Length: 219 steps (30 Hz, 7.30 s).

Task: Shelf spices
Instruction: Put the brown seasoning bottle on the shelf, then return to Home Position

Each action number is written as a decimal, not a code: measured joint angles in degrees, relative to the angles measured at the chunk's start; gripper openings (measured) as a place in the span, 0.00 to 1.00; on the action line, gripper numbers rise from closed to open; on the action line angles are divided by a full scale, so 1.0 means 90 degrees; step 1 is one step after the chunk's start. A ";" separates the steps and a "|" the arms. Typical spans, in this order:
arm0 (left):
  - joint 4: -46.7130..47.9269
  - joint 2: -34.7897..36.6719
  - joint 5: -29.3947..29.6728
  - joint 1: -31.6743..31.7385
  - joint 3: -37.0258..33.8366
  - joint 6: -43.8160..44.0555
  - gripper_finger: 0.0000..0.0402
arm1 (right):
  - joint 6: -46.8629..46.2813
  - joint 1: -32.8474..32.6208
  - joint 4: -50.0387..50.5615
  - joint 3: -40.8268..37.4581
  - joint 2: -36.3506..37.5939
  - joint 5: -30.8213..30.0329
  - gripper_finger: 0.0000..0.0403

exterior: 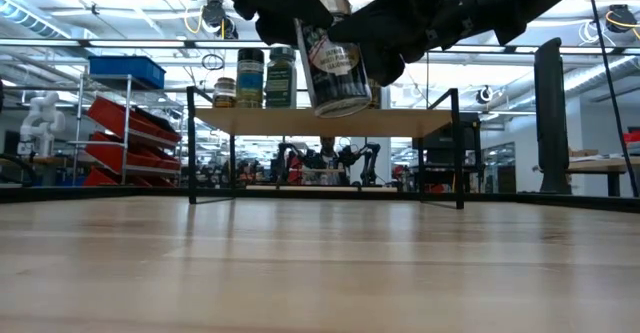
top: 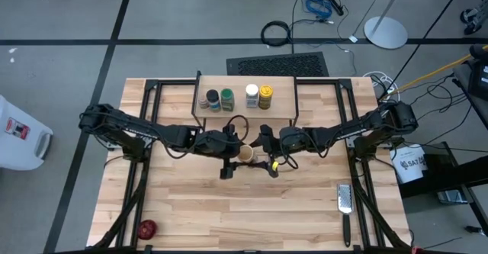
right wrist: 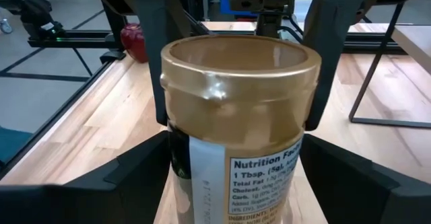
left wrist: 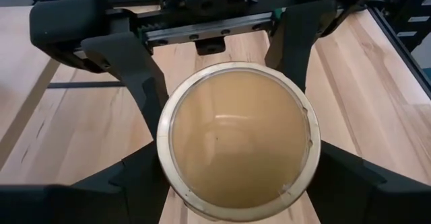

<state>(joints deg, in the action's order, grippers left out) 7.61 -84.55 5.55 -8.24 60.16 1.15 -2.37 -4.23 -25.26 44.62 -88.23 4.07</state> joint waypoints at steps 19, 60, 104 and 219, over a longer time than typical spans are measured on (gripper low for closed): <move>-0.0093 0.0002 0.0000 0.0004 0.0000 -0.0011 0.73 | 0.0248 -0.0007 -0.0085 -0.0002 0.0000 -0.0218 0.68; 0.1336 0.1231 0.2557 -0.0966 -0.0020 0.0530 0.94 | 0.0575 0.0438 0.0835 -0.0005 0.1421 -0.0088 0.66; -0.0319 0.1231 0.2578 -0.1254 -0.1698 0.1127 0.94 | 0.1780 0.4576 0.3358 -0.0005 0.2694 0.2114 0.67; -0.1096 0.2084 0.2026 -0.1273 -0.1362 0.0414 0.10 | 0.0701 0.0571 0.5987 -0.0005 0.5379 0.0343 0.00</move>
<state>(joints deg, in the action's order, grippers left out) -2.26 -65.80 23.79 -19.70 47.90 4.87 3.94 0.91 28.63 44.58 -39.81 7.16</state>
